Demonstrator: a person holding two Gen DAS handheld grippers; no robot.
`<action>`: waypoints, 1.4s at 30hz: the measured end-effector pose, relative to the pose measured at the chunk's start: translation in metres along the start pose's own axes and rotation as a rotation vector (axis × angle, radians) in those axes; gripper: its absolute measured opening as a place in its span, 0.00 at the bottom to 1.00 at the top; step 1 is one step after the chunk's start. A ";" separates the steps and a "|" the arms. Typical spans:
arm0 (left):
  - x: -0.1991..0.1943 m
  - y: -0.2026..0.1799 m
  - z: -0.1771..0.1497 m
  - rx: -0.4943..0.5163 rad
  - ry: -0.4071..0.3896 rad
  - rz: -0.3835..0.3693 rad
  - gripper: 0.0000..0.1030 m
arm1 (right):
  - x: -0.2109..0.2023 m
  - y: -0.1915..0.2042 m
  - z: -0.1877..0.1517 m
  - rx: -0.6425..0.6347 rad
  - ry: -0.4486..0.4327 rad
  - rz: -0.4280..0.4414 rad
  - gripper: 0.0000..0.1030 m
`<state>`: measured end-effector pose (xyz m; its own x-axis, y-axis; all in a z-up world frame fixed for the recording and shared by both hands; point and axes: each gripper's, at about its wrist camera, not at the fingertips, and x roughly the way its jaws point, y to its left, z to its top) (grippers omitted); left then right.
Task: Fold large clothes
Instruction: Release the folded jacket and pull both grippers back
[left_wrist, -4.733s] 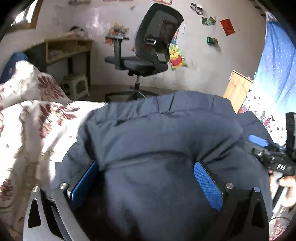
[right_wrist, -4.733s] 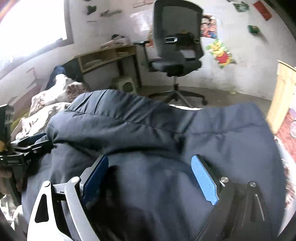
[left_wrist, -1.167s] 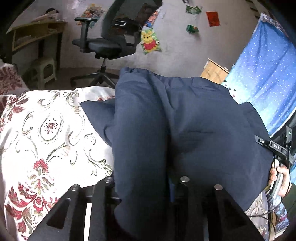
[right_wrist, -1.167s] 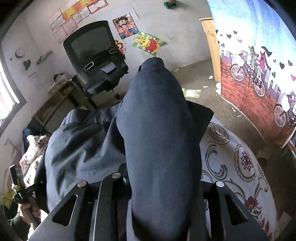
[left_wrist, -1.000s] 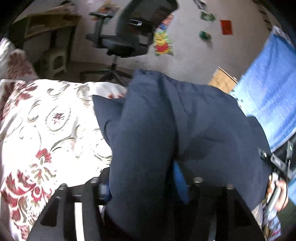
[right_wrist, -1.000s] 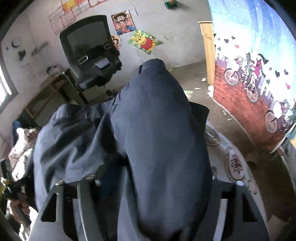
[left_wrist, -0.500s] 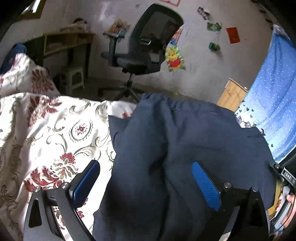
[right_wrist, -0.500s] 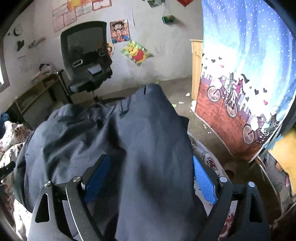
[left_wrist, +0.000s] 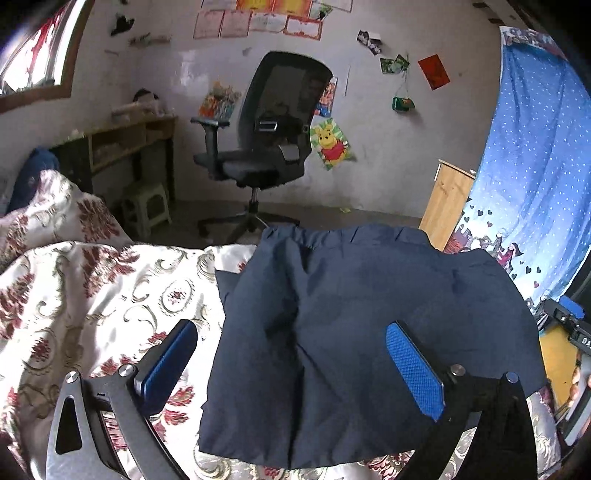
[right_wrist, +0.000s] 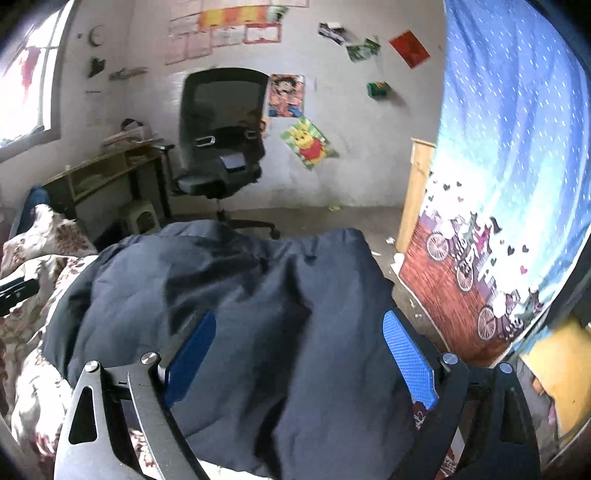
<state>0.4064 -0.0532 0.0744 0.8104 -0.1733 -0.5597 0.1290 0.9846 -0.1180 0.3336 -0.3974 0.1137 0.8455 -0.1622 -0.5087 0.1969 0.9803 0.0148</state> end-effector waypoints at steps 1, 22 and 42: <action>-0.004 -0.001 0.000 0.007 -0.010 0.004 1.00 | -0.003 0.003 0.000 -0.002 -0.005 0.004 0.87; -0.100 -0.025 -0.006 0.113 -0.148 -0.033 1.00 | -0.091 0.038 0.004 -0.031 -0.132 0.085 0.87; -0.175 -0.053 -0.051 0.101 -0.191 -0.077 1.00 | -0.168 0.032 -0.046 0.014 -0.193 0.101 0.89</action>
<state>0.2286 -0.0758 0.1368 0.8883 -0.2499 -0.3854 0.2435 0.9676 -0.0663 0.1751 -0.3332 0.1597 0.9404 -0.0832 -0.3299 0.1122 0.9912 0.0697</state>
